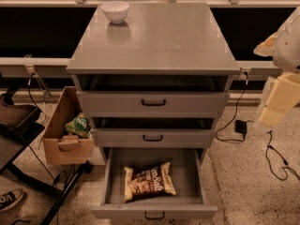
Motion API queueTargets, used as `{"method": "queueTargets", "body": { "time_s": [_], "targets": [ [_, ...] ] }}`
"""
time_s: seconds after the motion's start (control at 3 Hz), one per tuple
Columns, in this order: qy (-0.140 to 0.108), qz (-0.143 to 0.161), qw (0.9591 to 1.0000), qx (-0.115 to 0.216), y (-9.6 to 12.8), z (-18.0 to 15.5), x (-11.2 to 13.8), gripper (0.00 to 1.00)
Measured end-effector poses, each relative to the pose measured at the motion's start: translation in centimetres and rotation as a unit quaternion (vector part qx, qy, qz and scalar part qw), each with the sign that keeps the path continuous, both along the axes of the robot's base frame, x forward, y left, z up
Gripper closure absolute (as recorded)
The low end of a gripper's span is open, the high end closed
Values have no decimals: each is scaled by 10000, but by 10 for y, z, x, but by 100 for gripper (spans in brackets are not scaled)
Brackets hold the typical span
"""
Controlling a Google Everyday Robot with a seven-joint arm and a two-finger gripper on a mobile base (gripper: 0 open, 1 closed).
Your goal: Pick brown chip bag from bottom drawer and place on counter
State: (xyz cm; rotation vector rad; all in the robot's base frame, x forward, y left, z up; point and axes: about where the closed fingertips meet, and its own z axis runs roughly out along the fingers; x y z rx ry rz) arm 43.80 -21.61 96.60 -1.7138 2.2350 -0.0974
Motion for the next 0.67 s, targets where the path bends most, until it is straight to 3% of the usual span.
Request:
{"method": "queueTargets", "body": {
  "time_s": [0.33, 0.67],
  "targets": [
    [-204, 168, 9997, -5, 13, -26, -9, 0],
    [-348, 380, 9986, 143, 39, -79, -7, 0]
  ]
}}
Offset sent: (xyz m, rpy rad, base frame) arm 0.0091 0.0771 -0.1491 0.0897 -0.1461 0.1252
